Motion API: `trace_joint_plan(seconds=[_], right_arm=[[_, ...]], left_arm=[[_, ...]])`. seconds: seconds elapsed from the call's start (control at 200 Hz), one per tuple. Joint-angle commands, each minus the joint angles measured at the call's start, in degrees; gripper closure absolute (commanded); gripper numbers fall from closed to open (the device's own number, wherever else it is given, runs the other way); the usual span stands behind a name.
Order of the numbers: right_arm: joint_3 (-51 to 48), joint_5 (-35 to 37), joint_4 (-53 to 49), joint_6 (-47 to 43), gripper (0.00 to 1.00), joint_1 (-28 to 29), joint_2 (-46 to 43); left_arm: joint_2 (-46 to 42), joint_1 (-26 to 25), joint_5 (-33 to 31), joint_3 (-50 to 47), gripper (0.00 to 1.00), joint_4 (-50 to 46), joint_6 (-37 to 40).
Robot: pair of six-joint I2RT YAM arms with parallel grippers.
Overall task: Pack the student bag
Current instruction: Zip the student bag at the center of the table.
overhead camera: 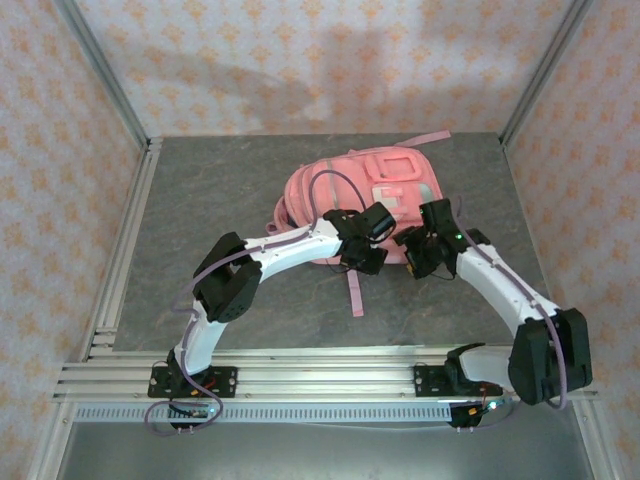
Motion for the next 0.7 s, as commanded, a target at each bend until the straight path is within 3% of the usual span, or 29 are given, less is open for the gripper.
trace_joint_plan(seconds=[0.0, 0.095, 0.24, 0.34, 0.696], right_arm=[[-2.91, -4.51, 13.58, 11.32, 0.35, -0.01, 2.02], [-2.98, -3.20, 16.85, 11.36, 0.42, 0.04, 3.66], [-1.81, -0.33, 16.28, 8.70, 0.82, -0.41, 6.33], [-0.89, 1.18, 14.13, 6.58, 1.00, -1.03, 7.47], [0.15, 3.04, 10.10, 2.20, 1.00, -3.93, 7.76]], left_arm=[[-0.89, -1.18, 2.32, 2.51, 1.00, 0.58, -0.25], [-1.24, -1.34, 2.36, 2.72, 1.00, 0.61, -0.28], [-2.48, -1.38, 0.03, 1.93, 1.00, -1.19, 1.01], [-3.74, -1.12, -3.38, 0.29, 1.00, -3.25, 1.77], [-10.19, 4.17, -6.79, -10.19, 1.00, -3.62, 1.74]])
